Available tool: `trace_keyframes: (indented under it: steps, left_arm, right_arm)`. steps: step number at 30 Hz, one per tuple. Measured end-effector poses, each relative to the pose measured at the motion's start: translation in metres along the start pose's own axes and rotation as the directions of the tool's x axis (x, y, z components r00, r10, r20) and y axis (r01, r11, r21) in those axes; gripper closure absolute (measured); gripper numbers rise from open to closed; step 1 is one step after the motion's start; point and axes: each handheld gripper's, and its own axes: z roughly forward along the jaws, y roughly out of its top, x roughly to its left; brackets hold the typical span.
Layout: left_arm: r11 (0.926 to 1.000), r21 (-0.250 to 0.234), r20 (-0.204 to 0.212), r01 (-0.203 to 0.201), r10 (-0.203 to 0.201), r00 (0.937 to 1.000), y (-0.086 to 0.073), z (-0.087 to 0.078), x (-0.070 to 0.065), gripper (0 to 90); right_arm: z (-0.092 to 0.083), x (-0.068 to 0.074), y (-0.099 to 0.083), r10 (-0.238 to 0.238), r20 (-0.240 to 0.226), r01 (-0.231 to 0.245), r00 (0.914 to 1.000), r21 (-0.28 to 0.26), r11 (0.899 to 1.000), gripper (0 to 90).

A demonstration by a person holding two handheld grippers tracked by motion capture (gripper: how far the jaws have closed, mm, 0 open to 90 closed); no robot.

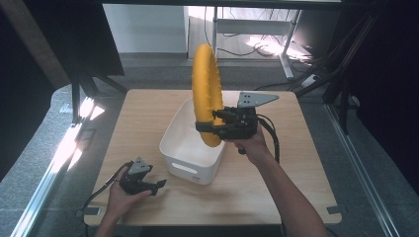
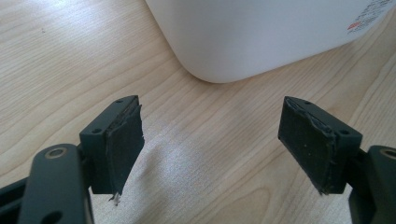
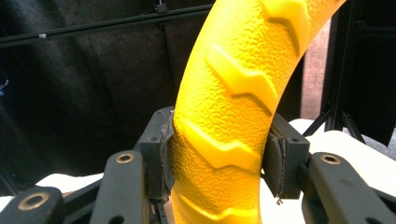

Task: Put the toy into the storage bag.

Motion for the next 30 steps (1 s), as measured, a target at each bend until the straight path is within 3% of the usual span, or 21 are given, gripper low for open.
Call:
trace_keyframes:
  steps: [12,30]
  left_arm:
    - [1.0,-0.002,0.001,0.001,-0.001,1.0,0.0,0.0,0.0,22.1]
    - [1.0,0.003,-0.002,-0.001,0.001,1.0,0.0,0.0,-0.001,22.1]
  right_arm:
    - [0.005,0.008,-0.004,-0.005,-0.041,0.006,0.9991,0.012,1.0,50.7]
    - [0.011,0.006,-0.015,-0.003,-0.082,0.006,0.9966,0.039,0.999,50.7]
